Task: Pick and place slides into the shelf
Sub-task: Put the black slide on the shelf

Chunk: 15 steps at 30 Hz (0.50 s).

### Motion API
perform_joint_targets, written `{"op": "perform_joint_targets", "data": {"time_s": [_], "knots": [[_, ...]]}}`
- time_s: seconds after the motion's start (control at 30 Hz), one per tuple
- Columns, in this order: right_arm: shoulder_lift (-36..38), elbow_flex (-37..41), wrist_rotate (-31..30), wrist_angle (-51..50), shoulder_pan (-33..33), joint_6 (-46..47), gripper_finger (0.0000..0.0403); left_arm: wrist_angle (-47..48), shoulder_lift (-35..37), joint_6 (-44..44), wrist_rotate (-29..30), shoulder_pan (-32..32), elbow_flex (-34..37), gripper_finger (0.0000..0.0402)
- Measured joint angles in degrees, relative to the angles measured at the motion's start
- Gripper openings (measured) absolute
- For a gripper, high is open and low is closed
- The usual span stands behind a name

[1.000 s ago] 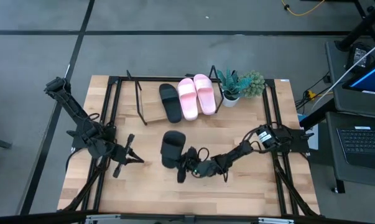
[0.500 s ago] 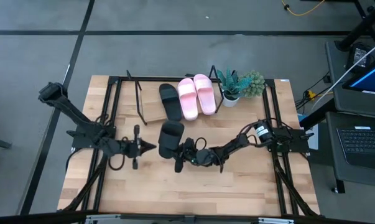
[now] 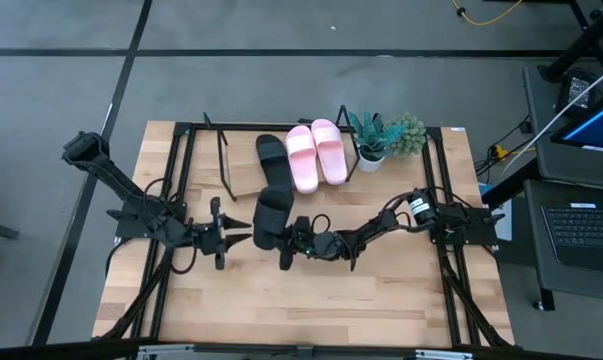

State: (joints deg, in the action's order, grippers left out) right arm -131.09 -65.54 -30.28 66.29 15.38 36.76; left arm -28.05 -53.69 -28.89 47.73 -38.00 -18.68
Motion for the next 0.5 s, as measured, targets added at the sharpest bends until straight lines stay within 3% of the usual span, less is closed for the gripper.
{"op": "perform_joint_targets", "data": {"time_s": [0.23, 0.5], "knots": [[-0.02, -0.14, -0.05, 0.11, -1.77, 0.43, 0.0069, -0.46, -0.38, -5.55, 1.35, 0.28, 0.02, 0.0161], [-0.07, -3.53, 0.3, -0.12, -3.65, -4.08, 0.0068, -1.85, -2.02, -12.54, 1.72, 2.88, 0.02, 0.0166]]}}
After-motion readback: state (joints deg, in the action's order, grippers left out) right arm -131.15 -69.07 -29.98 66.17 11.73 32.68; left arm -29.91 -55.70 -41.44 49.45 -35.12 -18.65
